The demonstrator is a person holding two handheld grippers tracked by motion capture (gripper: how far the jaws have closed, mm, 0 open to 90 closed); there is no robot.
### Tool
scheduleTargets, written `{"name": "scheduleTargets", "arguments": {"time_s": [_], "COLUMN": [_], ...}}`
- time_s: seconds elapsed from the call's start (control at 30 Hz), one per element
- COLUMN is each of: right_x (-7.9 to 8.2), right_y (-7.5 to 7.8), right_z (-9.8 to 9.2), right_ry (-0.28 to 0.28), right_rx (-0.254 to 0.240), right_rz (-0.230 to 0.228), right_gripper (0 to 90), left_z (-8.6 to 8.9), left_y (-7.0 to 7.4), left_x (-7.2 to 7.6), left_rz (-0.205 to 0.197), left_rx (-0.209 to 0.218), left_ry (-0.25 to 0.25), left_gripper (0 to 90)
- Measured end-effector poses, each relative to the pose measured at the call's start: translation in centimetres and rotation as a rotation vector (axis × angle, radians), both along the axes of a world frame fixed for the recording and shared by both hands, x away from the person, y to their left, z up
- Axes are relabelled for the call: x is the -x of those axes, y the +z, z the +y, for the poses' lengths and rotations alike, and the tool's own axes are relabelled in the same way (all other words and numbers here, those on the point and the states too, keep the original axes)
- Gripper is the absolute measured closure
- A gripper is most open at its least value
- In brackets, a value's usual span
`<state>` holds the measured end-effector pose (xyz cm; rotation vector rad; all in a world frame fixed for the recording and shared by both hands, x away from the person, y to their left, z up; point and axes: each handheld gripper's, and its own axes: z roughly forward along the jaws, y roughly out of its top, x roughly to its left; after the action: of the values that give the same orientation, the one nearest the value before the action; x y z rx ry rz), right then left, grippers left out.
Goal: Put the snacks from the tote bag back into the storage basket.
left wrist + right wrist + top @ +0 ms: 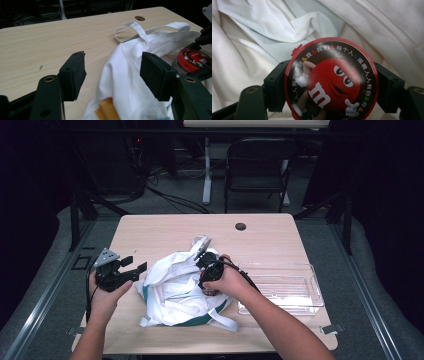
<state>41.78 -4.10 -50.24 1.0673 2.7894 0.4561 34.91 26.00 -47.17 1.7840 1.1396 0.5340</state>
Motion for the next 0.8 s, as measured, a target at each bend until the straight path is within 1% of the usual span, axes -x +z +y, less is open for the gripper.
{"name": "scheduleTargets", "arguments": {"time_s": [0.03, 0.2, 0.23, 0.27, 0.33, 0.4, 0.43, 0.47, 0.5, 0.63, 0.67, 0.73, 0.8], "right_x": [0.1, 0.4, 0.4, 0.6, 0.6, 0.9, 0.9, 1.0, 1.1, 1.3, 1.3, 1.5, 1.6], "right_y": [0.1, 0.7, 0.7, 0.9, 1.2, 1.7, 1.8, 1.9, 2.2, 2.8, 3.0, 3.4, 4.0], "right_z": [0.1, 0.2, 0.2, 0.2, 0.2, 0.4, 0.5, 0.6, 0.7, 1.0, 1.0, 1.2, 1.4], "right_ry": [-0.003, 0.009, 0.009, 0.005, 0.01, 0.02, 0.022, 0.016, 0.024, 0.031, 0.035, 0.038, 0.05], "right_rx": [-0.007, 0.01, 0.01, -0.005, 0.002, 0.011, 0.01, -0.001, 0.012, 0.009, 0.016, 0.009, 0.017], "right_rz": [-0.001, -0.01, -0.01, -0.017, -0.015, -0.027, -0.03, -0.038, -0.035, -0.038, -0.04, -0.044, -0.049], "right_gripper": [25.2, 25.2, 25.2, 25.2, 25.2, 25.2, 25.2, 25.2, 25.2, 25.1, 25.2, 25.2, 25.2], "left_z": [0.0, 0.0, 0.0, 0.0, 0.0, 0.0, 0.0, 0.0, 0.0, 0.0, 0.1, 0.1, 0.1], "left_y": [0.0, 0.0, 0.0, 0.0, 0.0, 0.0, 0.0, 0.0, 0.0, 0.0, 0.0, 0.0, 0.1], "left_x": [0.0, 0.0, 0.0, 0.0, 0.0, 0.0, 0.0, 0.0, 0.0, 0.0, 0.0, 0.0, 0.0], "left_rz": [0.0, 0.002, 0.002, 0.003, 0.001, -0.001, 0.0, 0.001, 0.002, 0.0, 0.0, -0.001, -0.001], "left_rx": [0.0, -0.004, -0.004, -0.003, 0.0, 0.0, 0.001, 0.0, -0.001, 0.0, 0.0, 0.001, 0.0], "left_ry": [0.0, -0.002, -0.002, -0.002, 0.0, 0.0, 0.0, 0.001, 0.0, -0.001, -0.001, 0.001, -0.001], "left_gripper": [37.2, 37.2, 37.1, 37.1, 37.1, 37.1, 37.1, 37.1, 37.1, 37.1, 37.1, 37.1, 37.1]}}
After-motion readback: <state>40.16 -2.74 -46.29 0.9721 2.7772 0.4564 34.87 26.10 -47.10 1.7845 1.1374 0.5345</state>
